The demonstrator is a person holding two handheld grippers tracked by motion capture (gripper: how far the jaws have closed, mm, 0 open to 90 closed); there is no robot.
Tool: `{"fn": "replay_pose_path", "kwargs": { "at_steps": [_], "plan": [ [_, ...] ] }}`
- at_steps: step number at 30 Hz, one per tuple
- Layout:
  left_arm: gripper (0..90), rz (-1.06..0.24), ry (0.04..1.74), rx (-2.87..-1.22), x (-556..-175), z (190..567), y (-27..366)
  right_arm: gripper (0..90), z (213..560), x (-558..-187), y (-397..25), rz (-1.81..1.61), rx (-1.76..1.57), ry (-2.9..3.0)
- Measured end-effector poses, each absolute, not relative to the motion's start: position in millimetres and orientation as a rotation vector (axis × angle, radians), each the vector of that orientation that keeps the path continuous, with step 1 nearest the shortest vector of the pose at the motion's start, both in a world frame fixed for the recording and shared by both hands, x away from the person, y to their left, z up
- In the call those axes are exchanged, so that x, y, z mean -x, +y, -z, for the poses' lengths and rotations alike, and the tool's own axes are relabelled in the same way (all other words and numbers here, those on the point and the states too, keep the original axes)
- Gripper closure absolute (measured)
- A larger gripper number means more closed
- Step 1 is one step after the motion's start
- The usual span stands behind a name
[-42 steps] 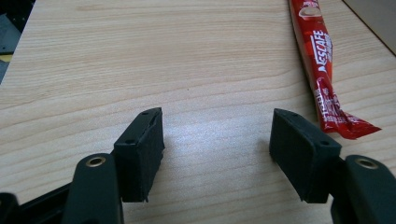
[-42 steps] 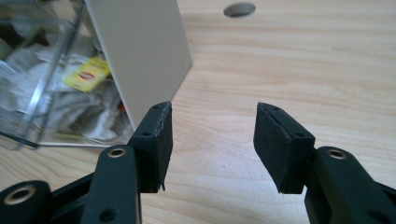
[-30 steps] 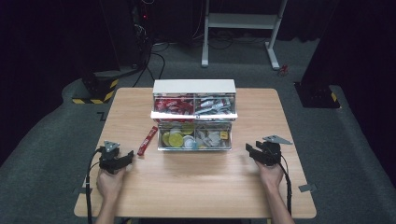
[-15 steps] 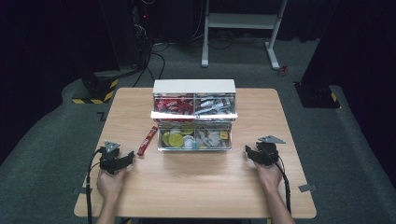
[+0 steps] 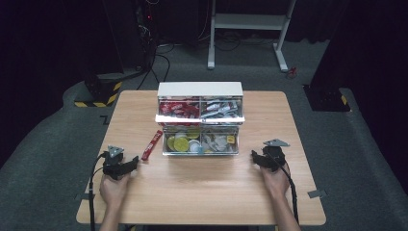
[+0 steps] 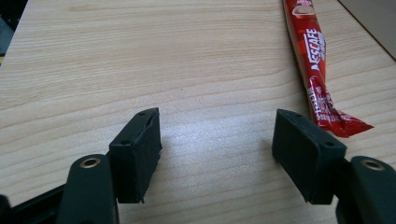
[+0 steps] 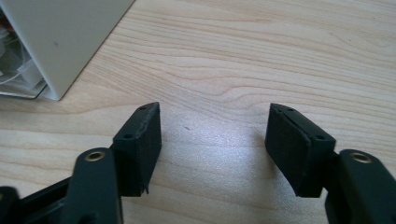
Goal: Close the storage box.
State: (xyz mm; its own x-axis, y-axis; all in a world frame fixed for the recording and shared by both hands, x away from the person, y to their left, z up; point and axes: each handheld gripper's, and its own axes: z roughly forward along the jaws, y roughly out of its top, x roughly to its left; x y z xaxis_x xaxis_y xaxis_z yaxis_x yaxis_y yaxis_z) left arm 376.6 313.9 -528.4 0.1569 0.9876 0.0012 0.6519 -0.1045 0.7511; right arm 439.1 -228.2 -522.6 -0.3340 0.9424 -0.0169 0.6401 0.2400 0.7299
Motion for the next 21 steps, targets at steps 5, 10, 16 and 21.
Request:
{"fn": "replay_pose_path", "kwargs": {
  "at_steps": [5, 10, 16, 21],
  "plan": [
    [32.3, -0.704, 1.557, -1.827, -376.7, 528.5, 313.7, 32.8, 522.8, -439.3, -228.7, -0.872, -1.446, 2.055],
    [31.3, -0.7, 1.553, -1.832, -377.0, 528.6, 313.5, 32.8, 522.9, -439.3, -228.8, -0.872, -1.446, 2.055],
    [30.2, -0.697, 1.549, -1.839, -377.1, 528.5, 313.4, 32.8, 522.9, -439.3, -228.8, -0.872, -1.446, 2.055],
    [30.8, -0.698, 1.55, -1.838, -376.9, 528.5, 313.2, 32.8, 522.8, -439.2, -228.7, -0.873, -1.45, 2.054]
  ]
}}
